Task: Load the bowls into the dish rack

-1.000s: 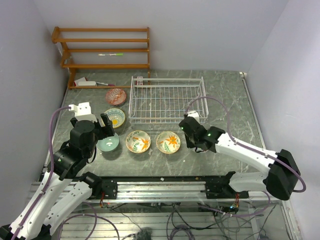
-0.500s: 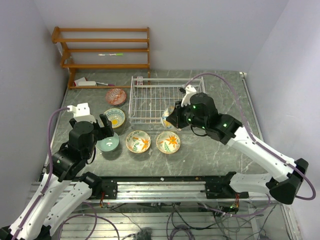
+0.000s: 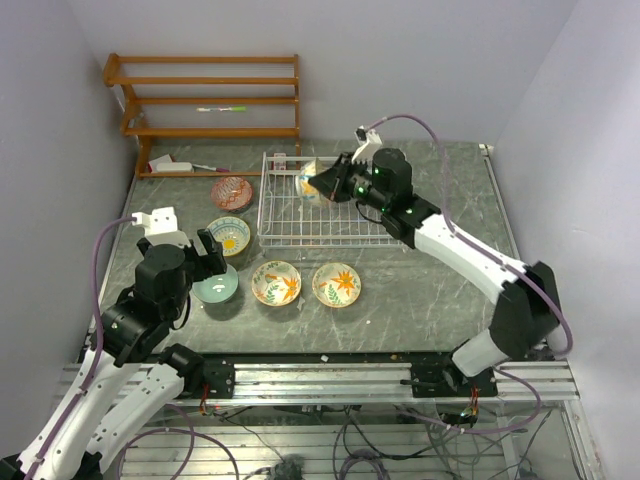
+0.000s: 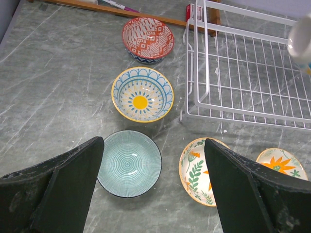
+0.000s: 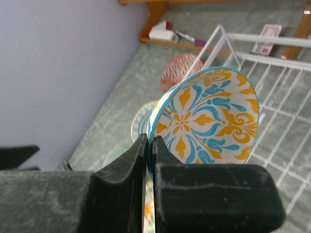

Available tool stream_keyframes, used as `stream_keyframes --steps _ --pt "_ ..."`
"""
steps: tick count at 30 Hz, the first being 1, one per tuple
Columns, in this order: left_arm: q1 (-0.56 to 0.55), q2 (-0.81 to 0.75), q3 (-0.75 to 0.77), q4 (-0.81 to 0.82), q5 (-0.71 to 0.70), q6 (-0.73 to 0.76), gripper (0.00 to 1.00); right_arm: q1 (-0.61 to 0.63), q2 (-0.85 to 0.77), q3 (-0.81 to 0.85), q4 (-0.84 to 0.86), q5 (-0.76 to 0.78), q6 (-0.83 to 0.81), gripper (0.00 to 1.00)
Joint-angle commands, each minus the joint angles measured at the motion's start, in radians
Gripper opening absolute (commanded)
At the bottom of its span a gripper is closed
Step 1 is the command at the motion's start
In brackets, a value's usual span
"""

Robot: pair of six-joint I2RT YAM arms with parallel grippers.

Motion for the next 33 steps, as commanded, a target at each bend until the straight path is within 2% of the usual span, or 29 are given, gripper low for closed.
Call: stream_keyframes --steps 1,15,33 --pt "0.008 -0.002 0.03 0.003 -0.005 -0.004 0.95 -0.052 0.132 0.082 0.301 -0.129 0.122 0.0" --pt "0.007 0.014 0.032 0.001 -0.009 0.001 0.95 -0.09 0.488 0.235 0.541 -0.199 0.293 0.0" --pt "0.008 0.008 0.032 0.001 -0.007 0.001 0.96 -0.098 0.746 0.288 0.804 -0.206 0.51 0.0"
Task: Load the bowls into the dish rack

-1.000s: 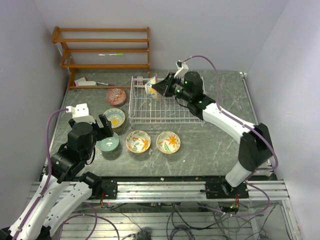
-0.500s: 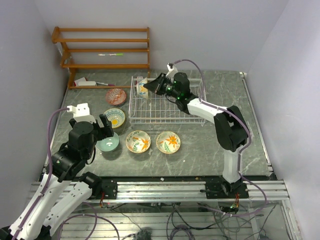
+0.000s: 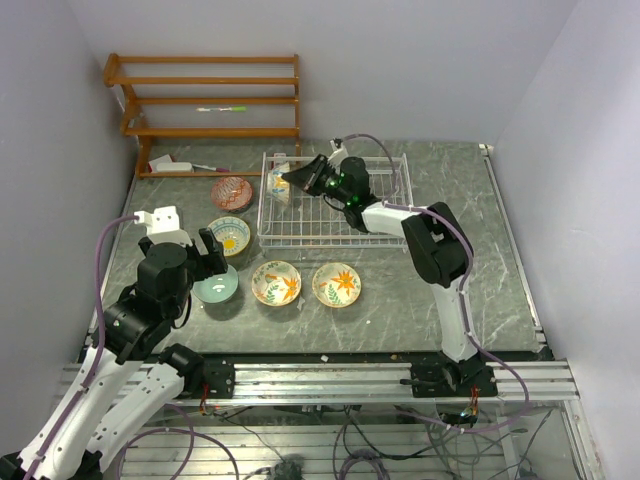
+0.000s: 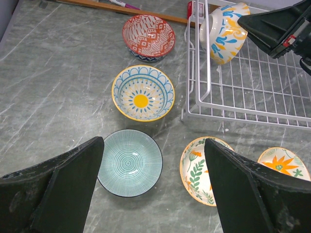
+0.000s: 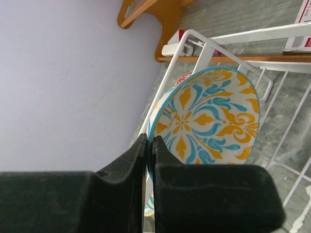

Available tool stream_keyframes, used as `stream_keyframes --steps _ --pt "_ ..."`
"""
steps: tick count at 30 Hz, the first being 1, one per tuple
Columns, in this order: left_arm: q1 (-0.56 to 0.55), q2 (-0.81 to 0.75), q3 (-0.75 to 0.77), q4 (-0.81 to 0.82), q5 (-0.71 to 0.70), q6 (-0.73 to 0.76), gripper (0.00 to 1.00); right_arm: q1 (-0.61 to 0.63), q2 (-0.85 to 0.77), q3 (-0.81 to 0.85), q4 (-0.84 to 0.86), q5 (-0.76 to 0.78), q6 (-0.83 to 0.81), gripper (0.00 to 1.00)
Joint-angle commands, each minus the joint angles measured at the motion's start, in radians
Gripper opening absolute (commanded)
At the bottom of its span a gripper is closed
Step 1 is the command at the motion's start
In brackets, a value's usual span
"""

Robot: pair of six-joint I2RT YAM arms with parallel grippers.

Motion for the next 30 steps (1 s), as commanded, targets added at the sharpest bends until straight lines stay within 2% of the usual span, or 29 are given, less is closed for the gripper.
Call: stream_keyframes --steps 1,10,18,23,30 --pt "0.008 -0.006 0.031 0.002 -0.007 0.001 0.95 -0.003 0.016 0.032 0.17 0.002 0.068 0.0" --pt "0.007 -0.004 0.032 0.0 -0.01 0.001 0.95 -0.007 0.1 0.026 0.265 0.04 0.178 0.0" --pt "0.007 -0.004 0.032 0.0 -0.011 0.0 0.95 -0.016 0.079 -0.011 0.125 0.146 0.133 0.0" --pt "0.008 -0.004 0.032 -0.001 -0.011 0.0 0.95 -0.025 0.091 -0.002 -0.002 0.15 0.119 0.08" --pt "0.008 -0.01 0.031 -0.001 -0.013 0.0 0.95 -0.032 0.069 -0.044 -0.049 0.18 0.109 0.24"
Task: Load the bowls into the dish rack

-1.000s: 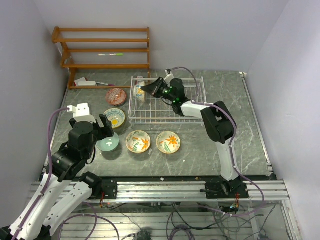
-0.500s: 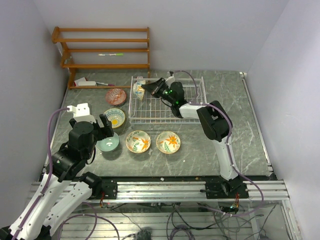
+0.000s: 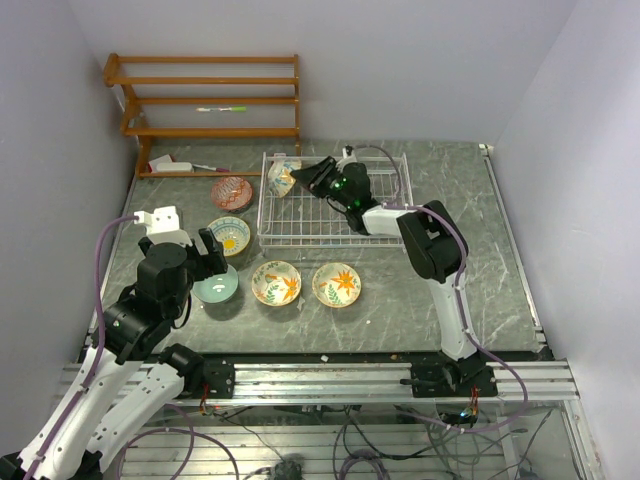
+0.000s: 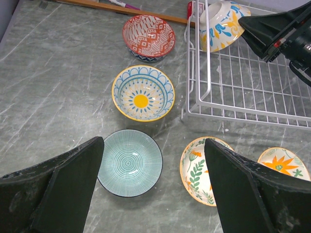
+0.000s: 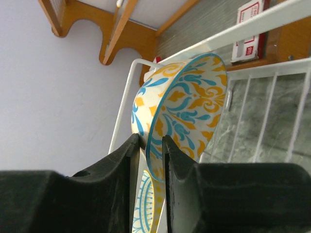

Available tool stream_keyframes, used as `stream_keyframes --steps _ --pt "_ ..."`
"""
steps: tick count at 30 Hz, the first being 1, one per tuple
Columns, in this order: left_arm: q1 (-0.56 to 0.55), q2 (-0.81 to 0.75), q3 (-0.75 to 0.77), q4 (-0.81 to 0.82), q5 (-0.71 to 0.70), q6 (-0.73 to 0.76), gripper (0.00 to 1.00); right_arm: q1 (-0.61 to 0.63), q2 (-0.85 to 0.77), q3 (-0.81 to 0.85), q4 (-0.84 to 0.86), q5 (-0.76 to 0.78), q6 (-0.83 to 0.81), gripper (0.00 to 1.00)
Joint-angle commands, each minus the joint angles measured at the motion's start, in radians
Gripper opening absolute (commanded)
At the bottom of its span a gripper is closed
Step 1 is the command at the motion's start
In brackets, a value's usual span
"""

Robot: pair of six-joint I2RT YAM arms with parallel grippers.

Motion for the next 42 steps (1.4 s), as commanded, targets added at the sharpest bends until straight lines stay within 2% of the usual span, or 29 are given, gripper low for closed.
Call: stream_keyframes --steps 1,4,9,18,24,32,37,42 --pt "0.008 -0.011 0.03 0.0 -0.012 0.0 0.95 -0.007 -0.03 -0.054 -0.122 0.052 -0.041 0.25" --pt "0.007 -0.008 0.033 0.0 -0.013 0.0 0.95 -0.008 -0.061 -0.065 -0.164 0.074 -0.074 0.3" --pt "0.007 -0.008 0.032 -0.001 -0.014 -0.002 0.95 -0.008 -0.115 -0.077 -0.258 0.126 -0.124 0.49" --pt "0.007 -0.012 0.033 -0.002 -0.016 -0.003 0.95 -0.008 -0.13 -0.016 -0.429 0.148 -0.185 0.53" --pt "0.007 -0.013 0.031 -0.002 -0.017 -0.004 0.96 -0.006 -0.17 -0.02 -0.515 0.192 -0.224 0.74" --pt "0.007 -0.016 0.032 -0.006 -0.023 -0.005 0.96 0.003 -0.178 0.05 -0.656 0.224 -0.315 0.78" --pt "0.007 -0.02 0.031 -0.004 -0.024 -0.005 0.95 0.032 -0.19 0.086 -0.711 0.282 -0.404 0.79" --pt "0.007 -0.016 0.032 -0.005 -0.02 -0.005 0.95 0.044 -0.144 0.16 -0.769 0.268 -0.448 0.79"
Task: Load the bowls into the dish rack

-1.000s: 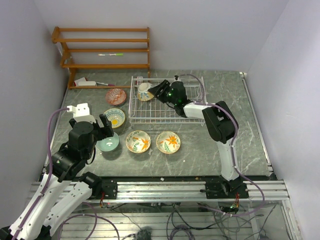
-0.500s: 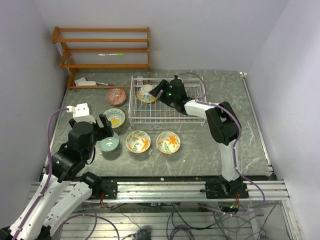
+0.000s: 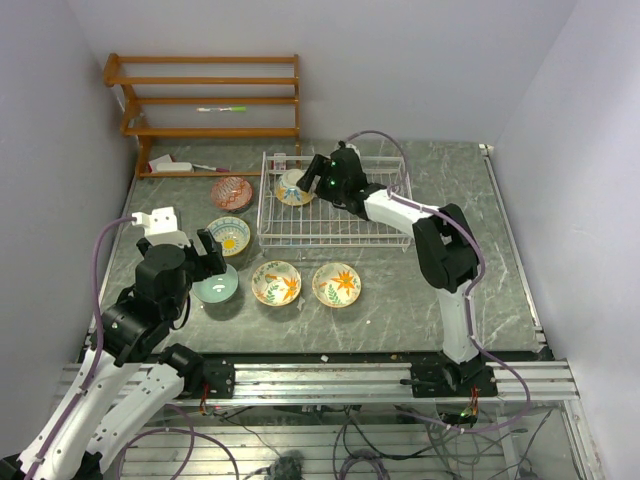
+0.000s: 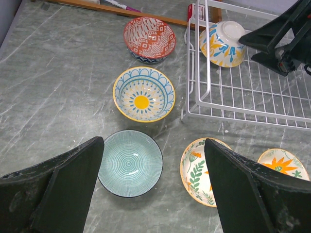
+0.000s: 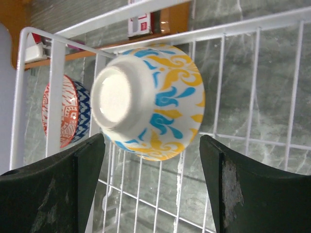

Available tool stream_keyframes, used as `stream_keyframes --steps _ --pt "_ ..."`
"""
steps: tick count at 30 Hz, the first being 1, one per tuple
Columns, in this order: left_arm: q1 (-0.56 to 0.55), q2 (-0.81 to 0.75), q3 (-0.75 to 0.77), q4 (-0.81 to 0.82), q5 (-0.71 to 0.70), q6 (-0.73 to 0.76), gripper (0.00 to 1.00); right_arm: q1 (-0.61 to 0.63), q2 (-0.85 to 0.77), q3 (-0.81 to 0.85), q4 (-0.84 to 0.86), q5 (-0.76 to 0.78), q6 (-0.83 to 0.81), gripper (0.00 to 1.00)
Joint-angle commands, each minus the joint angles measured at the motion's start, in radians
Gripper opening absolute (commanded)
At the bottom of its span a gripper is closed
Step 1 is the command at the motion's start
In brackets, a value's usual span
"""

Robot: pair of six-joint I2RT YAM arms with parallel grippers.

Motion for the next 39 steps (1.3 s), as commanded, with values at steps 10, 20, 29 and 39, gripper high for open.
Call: stream_keyframes --steps 10,20,29,39 --pt "0.007 -0.001 0.032 -0.004 -0.015 -0.004 0.95 0.049 0.064 0.14 -0.093 0.065 -0.117 0.79" --pt "0.007 0.003 0.033 -0.005 -0.018 -0.004 0.95 0.049 0.117 0.144 0.075 -0.128 -0.108 0.78" --pt "0.007 0.006 0.032 -0.005 -0.019 -0.004 0.95 0.055 -0.004 0.03 0.082 -0.008 -0.15 0.8" --pt "0.007 0.008 0.033 -0.005 -0.017 -0.005 0.96 0.214 -0.355 -0.061 -0.22 0.333 -0.369 0.9"
